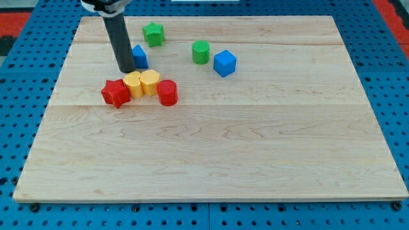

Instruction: Push the triangle close to the cube

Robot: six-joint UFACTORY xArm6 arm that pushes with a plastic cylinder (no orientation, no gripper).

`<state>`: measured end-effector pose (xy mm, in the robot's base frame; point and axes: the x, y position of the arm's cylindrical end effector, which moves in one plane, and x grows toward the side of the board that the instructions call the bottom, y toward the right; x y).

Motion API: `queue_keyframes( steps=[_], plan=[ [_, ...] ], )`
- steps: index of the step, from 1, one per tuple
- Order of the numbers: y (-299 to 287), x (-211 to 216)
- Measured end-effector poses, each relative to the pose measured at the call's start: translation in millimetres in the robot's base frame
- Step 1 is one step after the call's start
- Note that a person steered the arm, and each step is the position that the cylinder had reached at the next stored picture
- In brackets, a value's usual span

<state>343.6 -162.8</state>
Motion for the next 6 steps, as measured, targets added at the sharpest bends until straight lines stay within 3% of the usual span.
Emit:
queue_keyframes(
  steps=[1,2,3,4,5,6],
  plan=[
    [-4.4,-32.2],
    [66.9,-45.9],
    [69.0,-40.7],
    [-35.8,-37.2],
    [40.9,-12.0],
    [151.3,-12.9]
  ],
)
